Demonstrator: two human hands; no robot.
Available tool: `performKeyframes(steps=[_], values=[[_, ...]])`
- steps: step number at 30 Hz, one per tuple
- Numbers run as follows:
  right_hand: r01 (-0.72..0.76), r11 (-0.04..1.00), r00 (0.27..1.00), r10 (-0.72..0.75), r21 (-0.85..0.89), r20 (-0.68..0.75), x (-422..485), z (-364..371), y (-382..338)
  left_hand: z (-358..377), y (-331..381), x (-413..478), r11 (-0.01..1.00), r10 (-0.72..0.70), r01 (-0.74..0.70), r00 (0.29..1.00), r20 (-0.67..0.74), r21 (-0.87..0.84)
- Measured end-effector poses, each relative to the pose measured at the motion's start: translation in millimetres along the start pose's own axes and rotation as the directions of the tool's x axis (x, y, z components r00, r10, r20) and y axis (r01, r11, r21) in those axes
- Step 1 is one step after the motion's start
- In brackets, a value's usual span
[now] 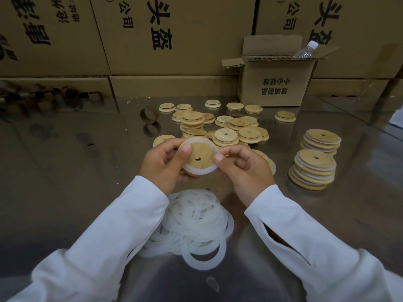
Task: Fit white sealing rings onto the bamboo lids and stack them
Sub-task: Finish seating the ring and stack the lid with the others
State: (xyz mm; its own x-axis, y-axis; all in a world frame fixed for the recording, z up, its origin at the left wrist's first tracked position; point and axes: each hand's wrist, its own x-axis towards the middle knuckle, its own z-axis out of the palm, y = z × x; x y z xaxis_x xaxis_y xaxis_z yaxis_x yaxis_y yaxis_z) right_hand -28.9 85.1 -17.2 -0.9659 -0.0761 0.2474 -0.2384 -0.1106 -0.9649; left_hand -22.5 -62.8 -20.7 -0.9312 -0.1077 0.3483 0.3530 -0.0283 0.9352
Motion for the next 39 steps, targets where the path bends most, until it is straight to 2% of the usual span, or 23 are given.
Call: performKeyframes(steps=[3,6,9,12,15,18,21,29,39], values=[[0.005,0.999,0.999,-0.006,-0.037,-0.040,-0.4,3.2,4.8,0.3,0.2,1.2,0.981,-0.121,0.115,0.992,-0.029,-0.156],[0.000,0.998,0.996,-0.005,-0.063,-0.088,0.7,4.0,6.7,1.8,1.4,0.9,0.946,-0.185,0.182,0.983,0.013,-0.269],[-0.008,0.994,0.990,-0.008,-0.111,-0.138,3.0,0.8,8.4,0.1,2.5,0.2,0.954,-0.196,0.205,0.978,0.065,-0.218],[0.041,0.973,0.986,-0.076,-0.227,-0.146,3.4,-1.9,10.9,-1.8,2.0,-0.1,0.986,-0.165,0.167,0.981,0.098,-0.006],[0.151,0.911,0.978,-0.193,-0.384,-0.074,-0.6,-1.4,11.6,-0.6,1.5,-2.3,0.980,-0.086,0.058,0.986,0.142,0.189],[0.243,0.851,0.960,-0.279,-0.467,-0.008,-2.8,-0.6,12.2,0.7,1.2,-2.6,0.966,-0.021,-0.016,0.990,0.141,0.259],[0.250,0.849,0.960,-0.279,-0.465,0.005,-1.8,-1.1,12.4,-1.5,0.6,-0.6,0.968,0.016,-0.043,0.994,0.109,0.248],[0.136,0.916,0.983,-0.173,-0.377,-0.065,5.0,-2.5,11.2,-0.3,3.6,-1.5,0.985,0.032,-0.050,0.993,0.110,0.166],[0.205,0.880,0.968,-0.248,-0.428,-0.047,-3.4,-0.9,10.9,-1.7,-4.8,-0.7,0.993,-0.119,0.119,0.993,0.028,0.016]])
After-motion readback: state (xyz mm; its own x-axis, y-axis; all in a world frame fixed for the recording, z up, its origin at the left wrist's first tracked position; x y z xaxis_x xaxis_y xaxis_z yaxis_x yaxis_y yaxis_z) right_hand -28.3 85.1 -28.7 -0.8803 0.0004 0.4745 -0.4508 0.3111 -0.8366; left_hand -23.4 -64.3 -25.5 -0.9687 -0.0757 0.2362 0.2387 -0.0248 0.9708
